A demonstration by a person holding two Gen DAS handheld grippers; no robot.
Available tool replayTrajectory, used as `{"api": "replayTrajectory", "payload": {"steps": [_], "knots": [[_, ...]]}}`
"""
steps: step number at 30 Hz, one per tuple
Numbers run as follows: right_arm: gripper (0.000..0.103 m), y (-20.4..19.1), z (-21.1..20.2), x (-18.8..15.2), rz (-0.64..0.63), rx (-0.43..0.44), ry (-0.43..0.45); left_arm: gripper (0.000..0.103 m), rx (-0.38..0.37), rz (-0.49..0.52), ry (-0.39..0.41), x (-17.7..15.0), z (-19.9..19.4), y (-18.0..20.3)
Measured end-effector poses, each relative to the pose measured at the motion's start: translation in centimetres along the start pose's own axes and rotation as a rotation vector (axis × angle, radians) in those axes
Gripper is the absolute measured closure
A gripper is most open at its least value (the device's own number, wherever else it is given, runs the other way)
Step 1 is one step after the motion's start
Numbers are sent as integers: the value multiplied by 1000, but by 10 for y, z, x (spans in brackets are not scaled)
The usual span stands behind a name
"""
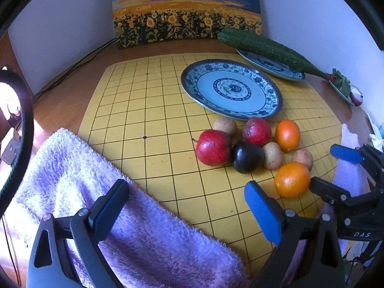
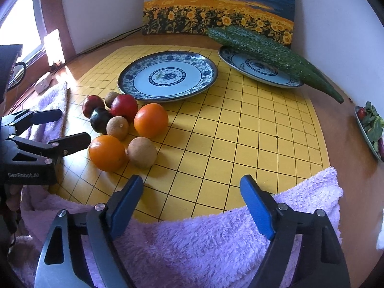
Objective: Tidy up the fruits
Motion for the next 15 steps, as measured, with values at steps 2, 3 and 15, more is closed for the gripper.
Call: {"api": "replayTrajectory", "payload": {"steps": [2, 3, 15], "knots": [[19, 0, 0, 0, 6, -2, -5, 4, 10, 15, -5, 0, 1, 2], [19, -1, 0, 0, 7, -3, -7, 3, 17, 22, -5, -1, 2, 3], [13, -1, 4, 1, 4, 4, -25, 0, 8, 26, 1, -2, 4, 6]]}}
Point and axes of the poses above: each gripper's, at about its wrist camera, not at the fingertips, and z roughly the way its jaws point, y to its right, x to its top, the point moved 4 cm from there along z, roughly the way its jaws point, and after that the axes turned 2 degrees about -y, right-handed, at the moved point
